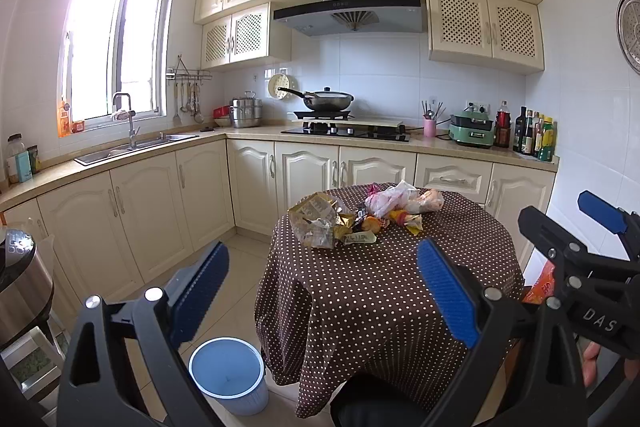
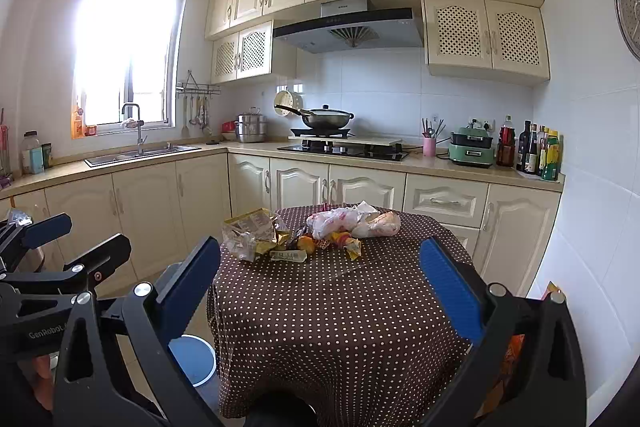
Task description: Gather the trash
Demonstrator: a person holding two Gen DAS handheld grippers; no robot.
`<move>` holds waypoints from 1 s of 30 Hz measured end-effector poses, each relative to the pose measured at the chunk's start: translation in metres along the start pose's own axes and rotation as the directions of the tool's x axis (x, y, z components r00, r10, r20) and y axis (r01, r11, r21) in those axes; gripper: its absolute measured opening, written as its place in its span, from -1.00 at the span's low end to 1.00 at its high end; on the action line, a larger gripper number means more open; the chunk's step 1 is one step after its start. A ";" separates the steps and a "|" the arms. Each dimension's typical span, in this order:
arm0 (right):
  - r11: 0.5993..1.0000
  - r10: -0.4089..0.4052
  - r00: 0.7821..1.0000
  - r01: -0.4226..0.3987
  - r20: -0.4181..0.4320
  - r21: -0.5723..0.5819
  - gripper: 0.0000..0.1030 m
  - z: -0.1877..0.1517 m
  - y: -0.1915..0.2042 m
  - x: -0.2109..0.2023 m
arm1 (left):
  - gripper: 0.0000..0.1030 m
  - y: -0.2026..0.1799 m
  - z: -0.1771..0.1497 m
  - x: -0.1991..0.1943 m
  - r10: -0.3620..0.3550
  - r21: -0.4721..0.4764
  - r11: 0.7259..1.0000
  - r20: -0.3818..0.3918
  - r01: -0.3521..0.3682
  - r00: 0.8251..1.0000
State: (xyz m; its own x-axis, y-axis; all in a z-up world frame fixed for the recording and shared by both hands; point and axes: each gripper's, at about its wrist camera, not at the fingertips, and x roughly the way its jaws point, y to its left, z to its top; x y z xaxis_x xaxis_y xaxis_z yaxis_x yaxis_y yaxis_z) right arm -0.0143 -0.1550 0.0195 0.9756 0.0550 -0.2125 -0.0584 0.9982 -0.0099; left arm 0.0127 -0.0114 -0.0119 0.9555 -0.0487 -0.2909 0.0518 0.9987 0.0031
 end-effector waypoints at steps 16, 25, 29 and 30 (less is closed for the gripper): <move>1.000 0.007 1.000 -0.007 -0.007 0.005 0.87 -0.001 -0.003 0.002 | 0.81 0.001 -0.004 0.002 0.004 -0.001 1.000 -0.003 -0.004 1.000; 1.000 0.009 1.000 -0.009 -0.010 0.005 0.87 -0.002 -0.004 0.003 | 0.81 0.004 -0.008 0.003 0.009 -0.006 1.000 -0.009 -0.009 1.000; 1.000 0.013 1.000 -0.013 -0.015 0.005 0.87 -0.003 -0.004 0.004 | 0.81 0.005 -0.009 0.002 0.013 -0.008 1.000 -0.013 -0.013 1.000; 1.000 0.014 1.000 -0.014 -0.016 0.005 0.87 -0.004 -0.003 0.005 | 0.81 0.005 -0.008 0.003 0.014 -0.008 1.000 -0.014 -0.014 1.000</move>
State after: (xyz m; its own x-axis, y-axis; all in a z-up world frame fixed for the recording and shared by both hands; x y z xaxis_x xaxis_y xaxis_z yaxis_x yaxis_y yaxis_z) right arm -0.0104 -0.1581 0.0150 0.9713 0.0683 -0.2280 -0.0707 0.9975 -0.0024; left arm 0.0130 -0.0068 -0.0202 0.9520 -0.0349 -0.3042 0.0364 0.9993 -0.0007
